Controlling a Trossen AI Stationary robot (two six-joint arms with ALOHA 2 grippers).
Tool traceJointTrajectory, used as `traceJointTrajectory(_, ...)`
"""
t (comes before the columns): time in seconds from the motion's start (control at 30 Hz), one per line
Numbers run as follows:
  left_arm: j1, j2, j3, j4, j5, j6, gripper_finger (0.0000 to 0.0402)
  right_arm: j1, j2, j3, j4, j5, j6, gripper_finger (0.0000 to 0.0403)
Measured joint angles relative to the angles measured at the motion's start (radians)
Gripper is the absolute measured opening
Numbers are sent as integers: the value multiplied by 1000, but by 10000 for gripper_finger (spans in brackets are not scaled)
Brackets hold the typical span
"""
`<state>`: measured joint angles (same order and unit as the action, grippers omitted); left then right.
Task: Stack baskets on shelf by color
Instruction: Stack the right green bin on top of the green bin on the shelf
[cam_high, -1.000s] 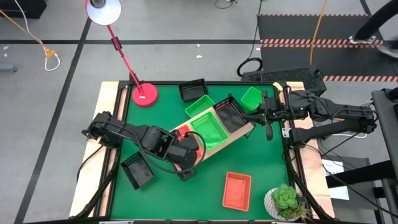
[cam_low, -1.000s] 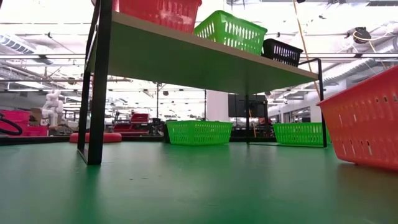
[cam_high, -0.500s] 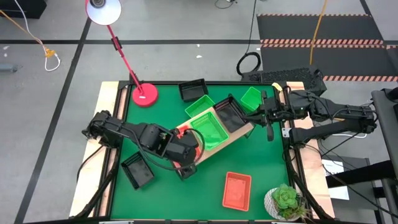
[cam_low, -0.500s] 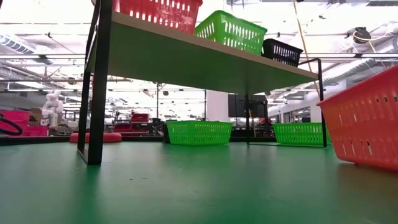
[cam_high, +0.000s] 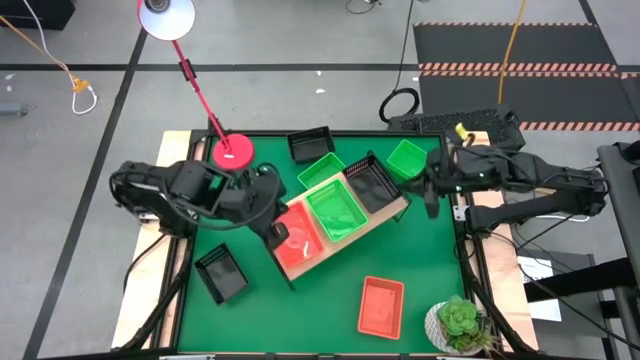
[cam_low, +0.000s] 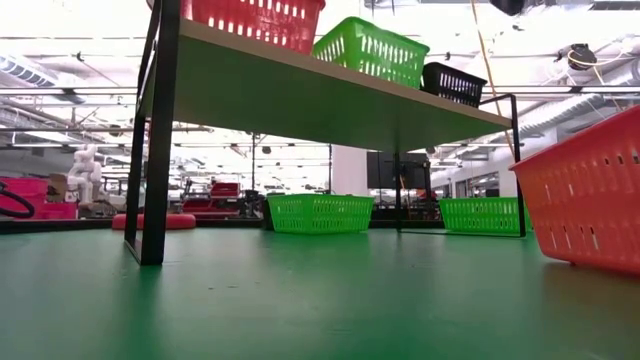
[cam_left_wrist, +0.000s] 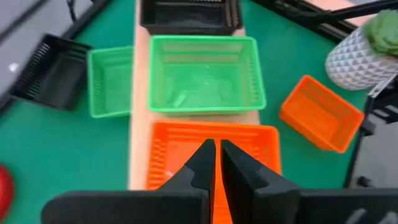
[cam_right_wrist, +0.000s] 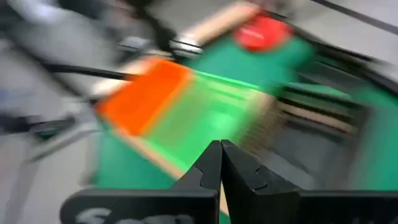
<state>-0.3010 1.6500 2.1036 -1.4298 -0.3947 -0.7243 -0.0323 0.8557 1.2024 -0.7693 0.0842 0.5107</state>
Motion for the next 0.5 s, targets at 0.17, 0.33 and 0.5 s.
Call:
traceJointTrajectory(0.17,30,-20,0,-53,-1,32,26,-137,64,110,-392,207,138,0)
traceJointTrajectory(0.33,34,-12,0,-64,-1,3,26,-318,115,92,-556,160,112,0)
traceJointTrajectory(0.5,21,-7,-41,-37,-2,-44,26,-502,164,11,-538,45,51,1)
